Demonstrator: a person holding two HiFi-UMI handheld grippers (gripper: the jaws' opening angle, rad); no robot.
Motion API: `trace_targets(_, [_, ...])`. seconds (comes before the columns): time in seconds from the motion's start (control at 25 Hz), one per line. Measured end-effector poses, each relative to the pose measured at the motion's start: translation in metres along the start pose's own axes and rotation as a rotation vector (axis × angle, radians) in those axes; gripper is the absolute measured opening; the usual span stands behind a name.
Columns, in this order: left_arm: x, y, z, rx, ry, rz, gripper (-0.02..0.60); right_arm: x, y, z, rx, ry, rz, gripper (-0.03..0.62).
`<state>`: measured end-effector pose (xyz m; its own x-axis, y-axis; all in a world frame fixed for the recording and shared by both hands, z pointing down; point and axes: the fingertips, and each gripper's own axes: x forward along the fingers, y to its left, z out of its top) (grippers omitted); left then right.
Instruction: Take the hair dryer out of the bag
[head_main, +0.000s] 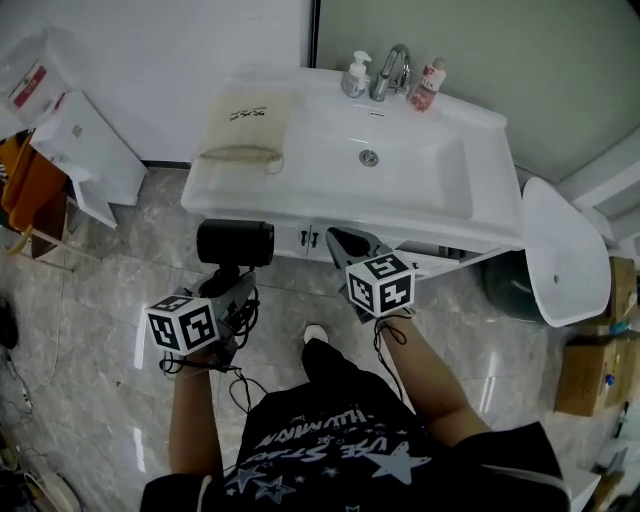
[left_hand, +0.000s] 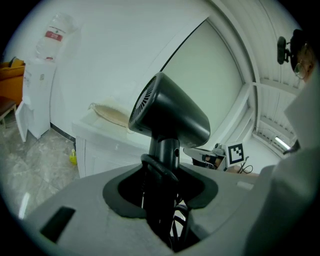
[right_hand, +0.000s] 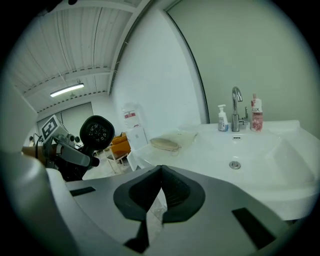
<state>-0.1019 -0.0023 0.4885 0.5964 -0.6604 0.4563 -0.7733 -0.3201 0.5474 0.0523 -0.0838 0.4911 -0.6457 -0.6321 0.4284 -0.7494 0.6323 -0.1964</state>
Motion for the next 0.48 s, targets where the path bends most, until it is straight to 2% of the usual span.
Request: trace_targets(0.48, [-0.101,-0.042,-0.077,0.018,-0.035,-0.022,0.175,-0.070,0.116,-0.061,-0.006,0.014,0.048,0.002])
